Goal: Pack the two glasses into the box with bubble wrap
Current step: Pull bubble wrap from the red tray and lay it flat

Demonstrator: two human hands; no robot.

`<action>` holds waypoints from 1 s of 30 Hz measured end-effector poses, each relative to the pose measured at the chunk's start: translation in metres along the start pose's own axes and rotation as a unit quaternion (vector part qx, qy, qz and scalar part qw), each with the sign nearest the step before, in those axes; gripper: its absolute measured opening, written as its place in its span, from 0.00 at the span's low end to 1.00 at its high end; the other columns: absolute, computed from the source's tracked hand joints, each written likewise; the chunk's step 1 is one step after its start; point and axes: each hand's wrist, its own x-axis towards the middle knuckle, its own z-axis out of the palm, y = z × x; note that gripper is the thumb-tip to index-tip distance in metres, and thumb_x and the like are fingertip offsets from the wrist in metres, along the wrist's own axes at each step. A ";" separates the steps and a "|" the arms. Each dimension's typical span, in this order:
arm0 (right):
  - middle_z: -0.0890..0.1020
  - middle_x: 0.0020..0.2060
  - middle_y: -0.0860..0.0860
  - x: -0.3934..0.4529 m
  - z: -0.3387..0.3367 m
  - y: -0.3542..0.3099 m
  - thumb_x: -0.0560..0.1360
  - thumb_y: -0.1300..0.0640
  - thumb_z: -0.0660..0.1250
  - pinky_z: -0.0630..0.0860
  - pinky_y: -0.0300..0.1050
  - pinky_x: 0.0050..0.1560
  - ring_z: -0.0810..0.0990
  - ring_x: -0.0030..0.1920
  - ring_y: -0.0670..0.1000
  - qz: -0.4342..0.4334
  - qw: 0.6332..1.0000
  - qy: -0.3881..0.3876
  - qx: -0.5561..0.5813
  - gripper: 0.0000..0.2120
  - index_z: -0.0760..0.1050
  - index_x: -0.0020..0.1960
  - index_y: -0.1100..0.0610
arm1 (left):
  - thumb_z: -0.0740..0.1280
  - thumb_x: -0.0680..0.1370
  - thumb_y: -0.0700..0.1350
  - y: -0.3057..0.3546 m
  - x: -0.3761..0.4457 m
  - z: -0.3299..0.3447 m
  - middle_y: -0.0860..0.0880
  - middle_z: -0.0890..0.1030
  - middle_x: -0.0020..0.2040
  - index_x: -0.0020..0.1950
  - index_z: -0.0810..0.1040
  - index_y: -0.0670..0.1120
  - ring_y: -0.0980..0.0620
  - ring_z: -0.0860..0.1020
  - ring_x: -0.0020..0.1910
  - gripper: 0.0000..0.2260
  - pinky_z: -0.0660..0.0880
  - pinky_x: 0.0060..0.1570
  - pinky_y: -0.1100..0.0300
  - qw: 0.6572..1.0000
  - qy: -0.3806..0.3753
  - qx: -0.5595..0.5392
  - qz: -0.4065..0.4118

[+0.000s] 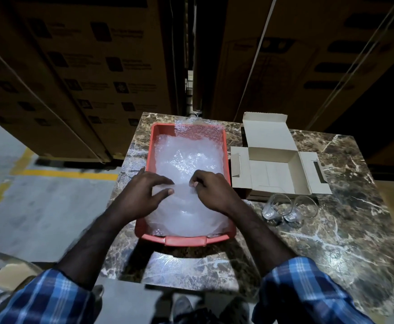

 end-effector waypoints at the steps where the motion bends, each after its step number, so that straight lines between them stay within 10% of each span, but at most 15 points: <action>1: 0.84 0.46 0.54 0.001 -0.003 -0.002 0.77 0.65 0.58 0.68 0.42 0.38 0.79 0.43 0.54 0.006 1.000 0.003 0.024 0.12 0.79 0.49 0.55 | 0.73 0.78 0.46 0.000 0.002 -0.002 0.49 0.86 0.52 0.56 0.86 0.45 0.56 0.79 0.50 0.09 0.72 0.55 0.69 1.000 0.014 -0.012 -0.003; 20: 0.86 0.38 0.51 0.003 -0.002 0.005 0.72 0.64 0.71 0.79 0.43 0.42 0.83 0.38 0.46 0.112 0.980 -0.017 0.161 0.06 0.84 0.40 0.56 | 0.73 0.76 0.48 0.009 0.008 0.011 0.49 0.86 0.46 0.50 0.86 0.45 0.54 0.81 0.45 0.07 0.70 0.43 0.68 0.998 -0.055 0.024 -0.016; 30: 0.86 0.47 0.52 -0.003 -0.010 0.002 0.76 0.60 0.70 0.69 0.37 0.41 0.80 0.46 0.50 0.001 0.999 0.034 0.033 0.07 0.84 0.53 0.57 | 0.73 0.77 0.45 0.008 0.014 -0.004 0.55 0.85 0.45 0.48 0.86 0.46 0.59 0.81 0.47 0.04 0.73 0.47 0.67 0.991 0.089 -0.085 -0.060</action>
